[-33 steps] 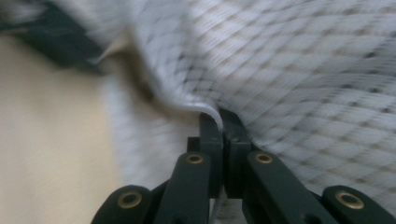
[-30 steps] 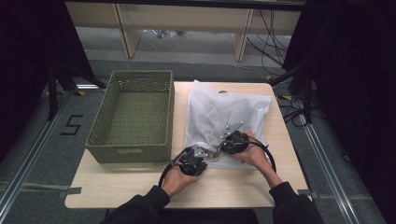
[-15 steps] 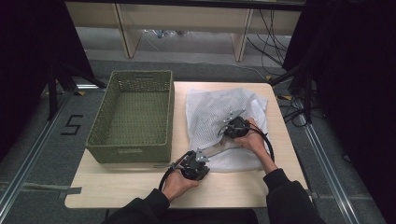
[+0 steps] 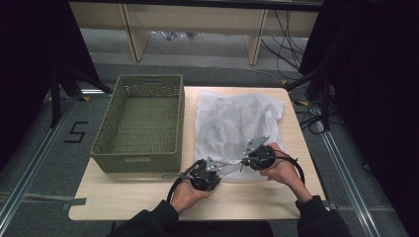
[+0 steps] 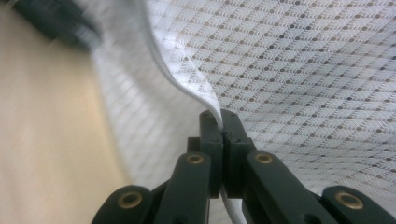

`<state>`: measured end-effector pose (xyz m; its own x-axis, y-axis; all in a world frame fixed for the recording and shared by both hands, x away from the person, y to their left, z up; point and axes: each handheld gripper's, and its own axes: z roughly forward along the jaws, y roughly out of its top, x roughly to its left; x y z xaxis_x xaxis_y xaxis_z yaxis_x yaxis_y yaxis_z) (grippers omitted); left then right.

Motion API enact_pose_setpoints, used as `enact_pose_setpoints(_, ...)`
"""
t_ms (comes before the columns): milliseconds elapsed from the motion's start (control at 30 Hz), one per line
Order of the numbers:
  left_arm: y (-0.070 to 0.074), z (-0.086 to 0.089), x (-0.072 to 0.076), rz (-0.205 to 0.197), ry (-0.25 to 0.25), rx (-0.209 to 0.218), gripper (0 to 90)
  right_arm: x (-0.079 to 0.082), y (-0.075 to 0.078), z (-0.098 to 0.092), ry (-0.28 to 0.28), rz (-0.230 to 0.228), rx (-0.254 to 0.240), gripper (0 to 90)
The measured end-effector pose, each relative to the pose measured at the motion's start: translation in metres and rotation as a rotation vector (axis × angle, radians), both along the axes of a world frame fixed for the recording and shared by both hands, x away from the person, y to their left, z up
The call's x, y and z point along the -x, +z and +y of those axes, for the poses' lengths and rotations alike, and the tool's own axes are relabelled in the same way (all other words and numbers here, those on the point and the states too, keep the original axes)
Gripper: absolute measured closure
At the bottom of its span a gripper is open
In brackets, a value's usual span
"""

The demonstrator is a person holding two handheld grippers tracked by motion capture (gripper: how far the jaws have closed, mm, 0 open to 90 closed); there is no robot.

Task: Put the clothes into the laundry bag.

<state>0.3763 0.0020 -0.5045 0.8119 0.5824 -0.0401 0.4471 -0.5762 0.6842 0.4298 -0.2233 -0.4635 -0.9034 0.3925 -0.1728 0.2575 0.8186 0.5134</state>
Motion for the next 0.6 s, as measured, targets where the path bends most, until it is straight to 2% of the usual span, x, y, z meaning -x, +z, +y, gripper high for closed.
enact_pose_setpoints(67, 0.0, -0.001, 0.001, 0.011, 0.01, 0.005, 84.8, 0.005, -0.002, -0.002, -0.013, 0.0, 0.011, 90.0)
enact_pose_setpoints(100, 0.0, -0.001, 0.001, 0.01, 0.01, 0.004, 84.7, 0.004, -0.001, -0.004, -0.006, -0.017, 0.023, 90.0)
enact_pose_setpoints(133, 0.001, -0.001, 0.001, 0.002, 0.001, 0.0, 84.6, 0.004, -0.001, -0.005, -0.033, -0.01, 0.012, 90.0)
enact_pose_setpoints(167, 0.001, -0.001, 0.002, -0.001, 0.008, 0.003, 84.5, 0.003, -0.001, -0.007, -0.037, -0.009, 0.014, 90.0)
enact_pose_setpoints(200, 0.002, -0.001, 0.003, 0.007, 0.0, 0.01, 84.4, 0.001, -0.002, -0.007, -0.019, -0.016, 0.014, 90.0)
enact_pose_setpoints(233, 0.002, -0.001, 0.003, 0.007, -0.003, 0.009, 84.4, 0.002, -0.003, -0.007, -0.037, -0.003, 0.013, 90.0)
enact_pose_setpoints(333, 0.002, -0.003, 0.007, 0.002, -0.022, 0.013, 82.9, 0.002, -0.006, -0.006, -0.031, -0.007, 0.019, 88.0)
enact_pose_setpoints(367, 0.002, -0.004, 0.01, 0.015, -0.025, 0.027, 82.1, 0.002, -0.006, -0.007, -0.034, -0.006, 0.02, 87.5)
enact_pose_setpoints(400, 0.002, -0.004, 0.011, 0.007, -0.047, 0.023, 80.0, 0.001, -0.006, -0.007, -0.034, -0.007, 0.012, 86.7)
enact_pose_setpoints(433, 0.002, -0.006, 0.014, 0.017, -0.043, 0.033, 76.6, 0.002, -0.006, -0.008, -0.035, -0.013, 0.01, 84.9)
enact_pose_setpoints(467, 0.004, -0.006, 0.015, 0.012, -0.05, 0.038, 74.4, 0.003, -0.004, -0.009, -0.045, 0.001, -0.001, 82.0)
enact_pose_setpoints(567, 0.014, -0.005, 0.019, -0.007, -0.05, 0.067, 61.9, 0.005, 0.001, -0.015, -0.082, 0.0, -0.041, 71.5)
enact_pose_setpoints(600, 0.019, -0.003, 0.02, -0.011, -0.057, 0.072, 59.2, 0.006, 0.004, -0.017, -0.071, -0.006, -0.049, 67.5)
